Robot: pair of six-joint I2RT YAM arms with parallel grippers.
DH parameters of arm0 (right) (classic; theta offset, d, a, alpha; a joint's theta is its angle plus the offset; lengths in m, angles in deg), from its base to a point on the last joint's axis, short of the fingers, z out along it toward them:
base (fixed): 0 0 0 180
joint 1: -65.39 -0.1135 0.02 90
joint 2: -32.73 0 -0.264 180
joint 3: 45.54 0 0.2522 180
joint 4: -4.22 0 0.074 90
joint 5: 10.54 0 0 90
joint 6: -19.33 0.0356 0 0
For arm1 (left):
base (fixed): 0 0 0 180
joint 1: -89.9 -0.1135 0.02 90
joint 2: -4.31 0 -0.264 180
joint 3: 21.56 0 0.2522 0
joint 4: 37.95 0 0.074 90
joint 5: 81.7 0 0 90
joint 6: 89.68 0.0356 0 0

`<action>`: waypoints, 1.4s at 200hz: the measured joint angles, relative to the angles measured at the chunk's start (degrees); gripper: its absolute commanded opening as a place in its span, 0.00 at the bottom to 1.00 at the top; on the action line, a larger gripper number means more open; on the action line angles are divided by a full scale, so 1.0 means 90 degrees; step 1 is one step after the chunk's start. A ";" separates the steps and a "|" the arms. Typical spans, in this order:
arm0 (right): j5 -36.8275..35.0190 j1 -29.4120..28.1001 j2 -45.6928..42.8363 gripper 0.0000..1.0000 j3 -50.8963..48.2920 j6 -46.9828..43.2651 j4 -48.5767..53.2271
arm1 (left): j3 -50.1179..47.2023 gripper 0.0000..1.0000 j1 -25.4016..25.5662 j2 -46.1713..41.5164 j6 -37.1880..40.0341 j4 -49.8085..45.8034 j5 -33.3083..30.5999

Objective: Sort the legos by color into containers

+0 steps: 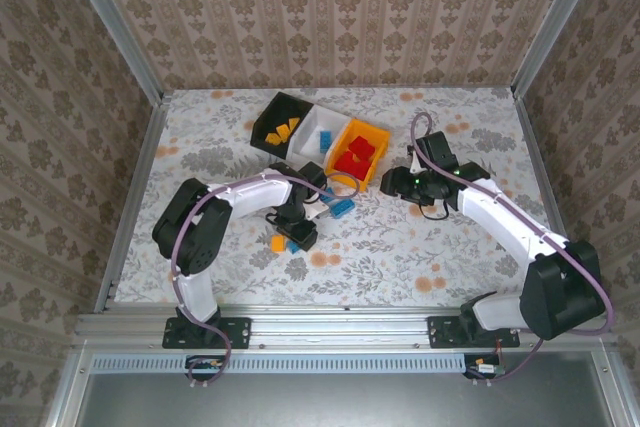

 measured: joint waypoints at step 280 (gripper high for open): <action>-0.0117 0.0000 -0.0731 0.57 -0.0668 0.0389 -0.0073 | 0.6516 0.28 -0.2550 0.3089 -0.4461 0.1678 0.2472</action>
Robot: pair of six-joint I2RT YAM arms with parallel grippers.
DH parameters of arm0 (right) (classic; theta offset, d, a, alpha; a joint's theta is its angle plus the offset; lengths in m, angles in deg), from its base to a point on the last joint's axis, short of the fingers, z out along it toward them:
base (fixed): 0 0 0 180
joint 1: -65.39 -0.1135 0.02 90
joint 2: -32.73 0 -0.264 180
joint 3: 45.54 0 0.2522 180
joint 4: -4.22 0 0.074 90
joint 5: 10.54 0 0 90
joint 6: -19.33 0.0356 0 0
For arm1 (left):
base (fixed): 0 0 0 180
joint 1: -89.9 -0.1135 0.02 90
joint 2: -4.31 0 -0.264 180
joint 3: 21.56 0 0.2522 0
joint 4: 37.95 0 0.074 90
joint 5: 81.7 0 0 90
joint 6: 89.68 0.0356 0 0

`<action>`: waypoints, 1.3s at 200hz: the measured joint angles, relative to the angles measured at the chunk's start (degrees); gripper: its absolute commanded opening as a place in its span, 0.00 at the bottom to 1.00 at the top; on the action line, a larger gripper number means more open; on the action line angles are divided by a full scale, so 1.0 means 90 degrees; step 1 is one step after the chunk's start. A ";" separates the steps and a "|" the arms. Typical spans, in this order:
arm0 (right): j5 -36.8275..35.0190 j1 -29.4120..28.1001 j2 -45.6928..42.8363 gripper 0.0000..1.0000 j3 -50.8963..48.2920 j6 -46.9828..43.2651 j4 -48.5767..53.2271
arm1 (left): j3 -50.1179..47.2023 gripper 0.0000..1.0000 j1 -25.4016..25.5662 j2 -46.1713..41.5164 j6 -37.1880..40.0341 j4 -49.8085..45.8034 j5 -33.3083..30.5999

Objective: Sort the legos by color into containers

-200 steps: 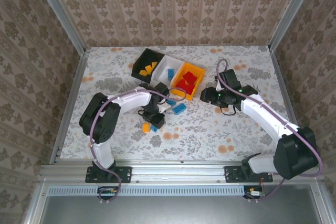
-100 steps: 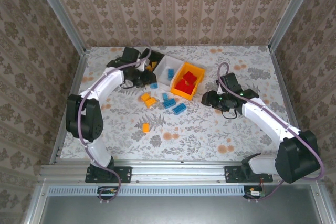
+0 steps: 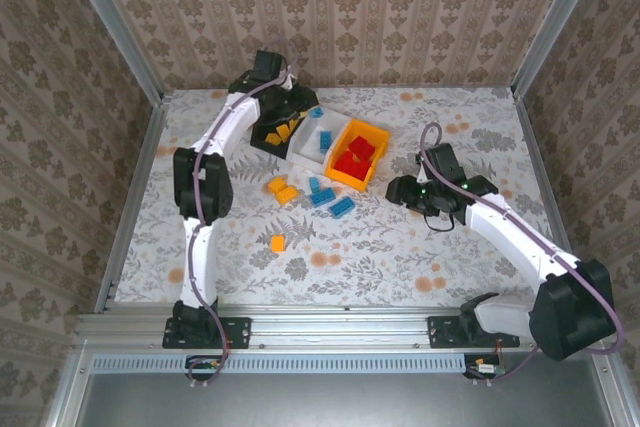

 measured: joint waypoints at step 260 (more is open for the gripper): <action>-0.0270 -0.0032 -0.0155 0.60 -0.0233 0.0131 0.0216 | -0.0277 0.70 0.0294 -0.0986 0.1270 -0.1892 -0.0821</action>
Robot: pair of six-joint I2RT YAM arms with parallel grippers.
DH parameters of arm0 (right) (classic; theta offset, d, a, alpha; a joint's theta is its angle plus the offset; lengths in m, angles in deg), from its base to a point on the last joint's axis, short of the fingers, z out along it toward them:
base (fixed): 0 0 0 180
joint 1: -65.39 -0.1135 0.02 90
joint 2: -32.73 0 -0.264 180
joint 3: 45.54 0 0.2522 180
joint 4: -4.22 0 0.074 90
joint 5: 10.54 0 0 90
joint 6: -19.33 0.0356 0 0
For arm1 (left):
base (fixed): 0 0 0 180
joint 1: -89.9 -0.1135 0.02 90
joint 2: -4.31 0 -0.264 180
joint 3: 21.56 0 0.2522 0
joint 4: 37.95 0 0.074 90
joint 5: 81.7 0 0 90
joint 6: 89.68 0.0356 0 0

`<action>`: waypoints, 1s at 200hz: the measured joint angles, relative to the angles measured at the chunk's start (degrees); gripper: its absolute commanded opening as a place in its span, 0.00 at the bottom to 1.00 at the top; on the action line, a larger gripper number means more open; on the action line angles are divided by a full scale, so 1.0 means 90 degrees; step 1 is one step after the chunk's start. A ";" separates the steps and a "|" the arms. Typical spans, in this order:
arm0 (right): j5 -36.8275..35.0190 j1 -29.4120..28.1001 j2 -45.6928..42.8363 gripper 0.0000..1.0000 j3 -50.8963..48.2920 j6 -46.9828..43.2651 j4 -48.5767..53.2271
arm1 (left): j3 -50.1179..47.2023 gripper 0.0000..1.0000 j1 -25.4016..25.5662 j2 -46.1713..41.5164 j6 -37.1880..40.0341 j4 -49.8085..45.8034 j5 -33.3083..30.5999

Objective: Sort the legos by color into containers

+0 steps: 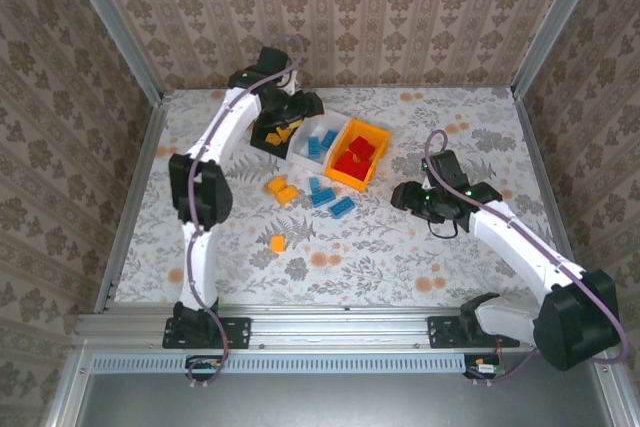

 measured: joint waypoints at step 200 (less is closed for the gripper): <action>-0.0415 -0.1984 0.5221 0.89 0.4209 -0.3215 0.1433 | -0.5938 0.78 -0.1447 -0.4612 0.0602 0.0420 -0.0826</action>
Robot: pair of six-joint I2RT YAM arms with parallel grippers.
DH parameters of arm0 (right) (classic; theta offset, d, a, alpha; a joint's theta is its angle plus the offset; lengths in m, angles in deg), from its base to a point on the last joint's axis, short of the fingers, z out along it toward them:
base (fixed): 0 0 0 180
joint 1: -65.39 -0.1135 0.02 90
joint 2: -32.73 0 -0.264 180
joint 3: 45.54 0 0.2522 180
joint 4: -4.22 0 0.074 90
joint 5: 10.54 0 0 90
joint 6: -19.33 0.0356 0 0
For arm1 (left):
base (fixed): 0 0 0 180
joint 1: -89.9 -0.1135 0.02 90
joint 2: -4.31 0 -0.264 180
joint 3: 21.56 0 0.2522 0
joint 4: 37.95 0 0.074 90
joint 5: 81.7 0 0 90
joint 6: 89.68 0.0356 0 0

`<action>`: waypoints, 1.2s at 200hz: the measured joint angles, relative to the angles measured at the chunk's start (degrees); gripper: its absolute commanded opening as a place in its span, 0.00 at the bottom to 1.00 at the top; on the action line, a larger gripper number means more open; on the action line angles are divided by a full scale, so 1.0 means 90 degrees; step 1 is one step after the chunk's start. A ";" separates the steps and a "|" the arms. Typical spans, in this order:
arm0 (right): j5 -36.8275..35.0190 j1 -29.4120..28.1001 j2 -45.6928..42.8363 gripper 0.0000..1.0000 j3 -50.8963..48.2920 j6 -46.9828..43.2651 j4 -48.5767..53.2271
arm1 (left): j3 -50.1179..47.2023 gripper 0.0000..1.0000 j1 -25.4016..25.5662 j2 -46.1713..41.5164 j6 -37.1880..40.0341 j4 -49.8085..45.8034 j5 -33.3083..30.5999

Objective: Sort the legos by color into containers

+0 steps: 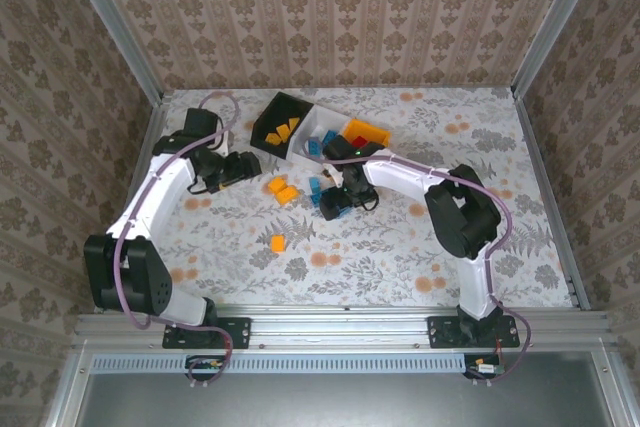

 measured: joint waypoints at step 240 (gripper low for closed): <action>0.0872 0.0867 -0.0709 0.56 0.1200 0.1843 -0.0372 | -0.0517 0.81 -0.0002 -0.0323 0.0262 -0.0143 -0.0010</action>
